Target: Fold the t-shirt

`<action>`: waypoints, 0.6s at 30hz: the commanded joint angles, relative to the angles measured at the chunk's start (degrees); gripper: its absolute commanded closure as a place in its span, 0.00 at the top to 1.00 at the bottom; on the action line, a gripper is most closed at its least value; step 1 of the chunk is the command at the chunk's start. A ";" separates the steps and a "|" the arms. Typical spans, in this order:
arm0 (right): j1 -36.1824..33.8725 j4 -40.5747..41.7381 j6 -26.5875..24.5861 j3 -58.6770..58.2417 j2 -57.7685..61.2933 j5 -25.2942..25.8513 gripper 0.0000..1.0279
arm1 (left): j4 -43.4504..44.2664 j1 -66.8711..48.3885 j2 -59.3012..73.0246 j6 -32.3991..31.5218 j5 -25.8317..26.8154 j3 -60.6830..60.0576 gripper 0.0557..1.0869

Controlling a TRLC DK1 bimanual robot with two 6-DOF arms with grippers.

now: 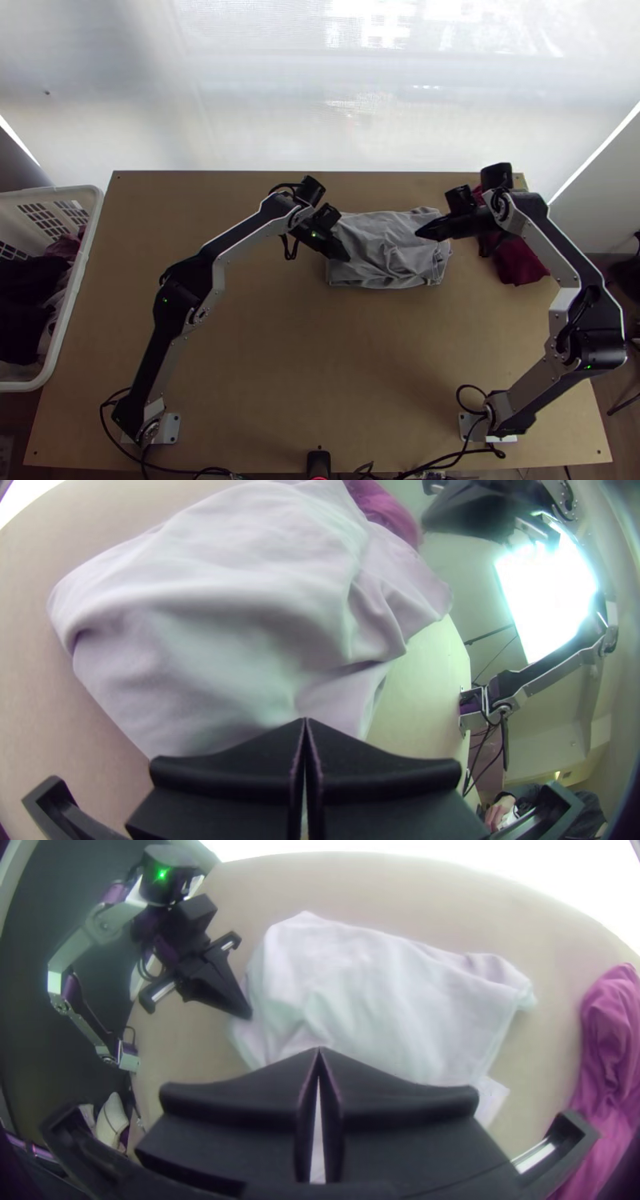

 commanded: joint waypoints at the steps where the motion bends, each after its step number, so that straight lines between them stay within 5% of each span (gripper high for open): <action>1: 8.60 0.63 1.99 -1.32 2.62 -0.02 0.02 | -1.11 0.10 -0.08 0.59 0.01 -0.02 0.03; 18: 4.11 0.54 0.58 -8.00 6.22 -0.99 0.02 | -1.90 0.27 0.44 0.76 -0.34 -0.02 0.03</action>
